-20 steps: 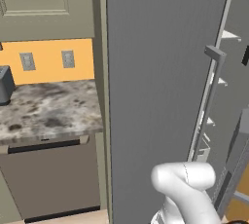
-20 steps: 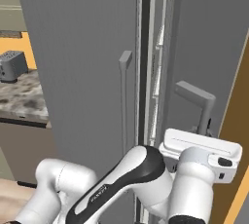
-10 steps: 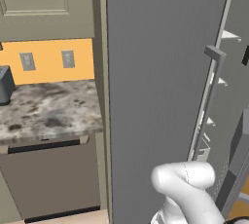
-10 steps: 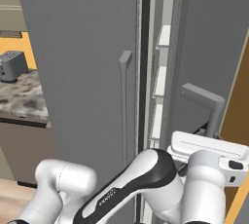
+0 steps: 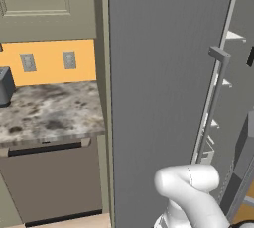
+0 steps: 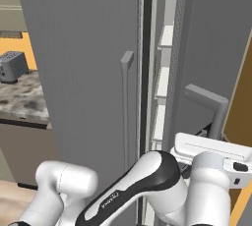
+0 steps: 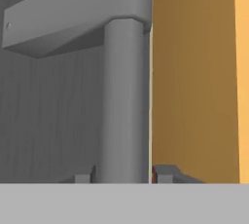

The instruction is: Open the freezer door, pick up the ice cube tray from the freezer, and place it on the dining counter.

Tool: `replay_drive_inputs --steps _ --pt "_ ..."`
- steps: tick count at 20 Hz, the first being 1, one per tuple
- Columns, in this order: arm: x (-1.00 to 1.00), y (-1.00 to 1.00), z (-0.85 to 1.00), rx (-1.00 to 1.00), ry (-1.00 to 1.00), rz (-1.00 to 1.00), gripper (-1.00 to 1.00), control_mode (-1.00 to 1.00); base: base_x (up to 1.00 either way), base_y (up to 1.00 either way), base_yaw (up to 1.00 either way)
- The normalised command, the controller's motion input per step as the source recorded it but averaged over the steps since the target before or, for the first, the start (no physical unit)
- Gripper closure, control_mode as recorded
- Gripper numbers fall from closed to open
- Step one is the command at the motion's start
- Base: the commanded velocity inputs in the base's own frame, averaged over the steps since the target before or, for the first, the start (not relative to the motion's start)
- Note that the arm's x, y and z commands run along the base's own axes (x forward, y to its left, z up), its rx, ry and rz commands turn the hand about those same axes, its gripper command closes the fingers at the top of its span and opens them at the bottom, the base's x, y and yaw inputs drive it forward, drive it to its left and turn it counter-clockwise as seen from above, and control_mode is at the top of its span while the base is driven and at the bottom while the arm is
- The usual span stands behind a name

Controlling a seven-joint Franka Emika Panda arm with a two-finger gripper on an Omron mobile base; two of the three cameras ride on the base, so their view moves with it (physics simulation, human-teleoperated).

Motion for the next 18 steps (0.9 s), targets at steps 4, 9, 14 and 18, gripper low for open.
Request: replay_drive_inputs --steps 4,9,14,18 --pt "0.0 0.0 0.0 0.0 0.0 0.0 -1.0 -1.0 0.0 0.0 0.0" --pt "-0.32 0.0 0.0 0.0 0.0 0.0 -1.0 -1.0 0.0 0.0 0.0" --pt "-0.81 0.03 0.01 0.0 0.02 0.0 -1.0 -1.0 0.0 0.0 0.0" --pt "-0.73 0.46 0.24 0.0 0.07 -0.02 -1.0 -1.0 0.0 0.0 0.0"
